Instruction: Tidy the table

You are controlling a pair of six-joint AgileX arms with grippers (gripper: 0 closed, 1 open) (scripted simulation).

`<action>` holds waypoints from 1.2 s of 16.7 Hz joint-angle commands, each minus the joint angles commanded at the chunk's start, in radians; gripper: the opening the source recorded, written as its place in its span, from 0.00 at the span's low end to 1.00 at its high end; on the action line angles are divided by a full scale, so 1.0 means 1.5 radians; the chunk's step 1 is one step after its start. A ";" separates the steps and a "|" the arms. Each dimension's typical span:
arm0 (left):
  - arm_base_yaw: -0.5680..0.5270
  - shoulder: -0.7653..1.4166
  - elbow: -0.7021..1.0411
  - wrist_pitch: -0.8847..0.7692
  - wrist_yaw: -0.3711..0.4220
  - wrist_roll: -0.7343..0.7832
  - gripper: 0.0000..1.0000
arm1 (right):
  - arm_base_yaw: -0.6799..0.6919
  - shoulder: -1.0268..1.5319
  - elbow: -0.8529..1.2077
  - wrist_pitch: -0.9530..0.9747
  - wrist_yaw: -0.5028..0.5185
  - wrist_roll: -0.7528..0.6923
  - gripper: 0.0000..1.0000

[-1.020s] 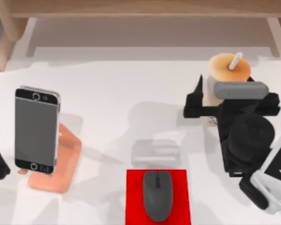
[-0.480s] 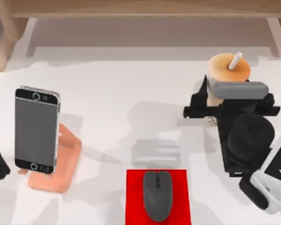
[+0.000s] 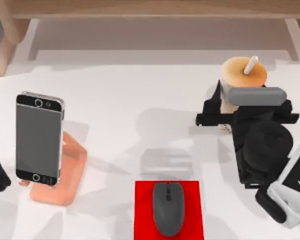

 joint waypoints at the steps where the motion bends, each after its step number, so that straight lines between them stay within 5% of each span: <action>1: 0.000 0.000 0.000 0.000 0.000 0.000 1.00 | 0.000 0.000 0.000 0.000 0.000 0.000 0.00; 20: 0.000 0.000 0.000 0.000 0.000 0.000 1.00 | 0.012 -0.057 0.036 -0.033 -0.004 -0.011 0.00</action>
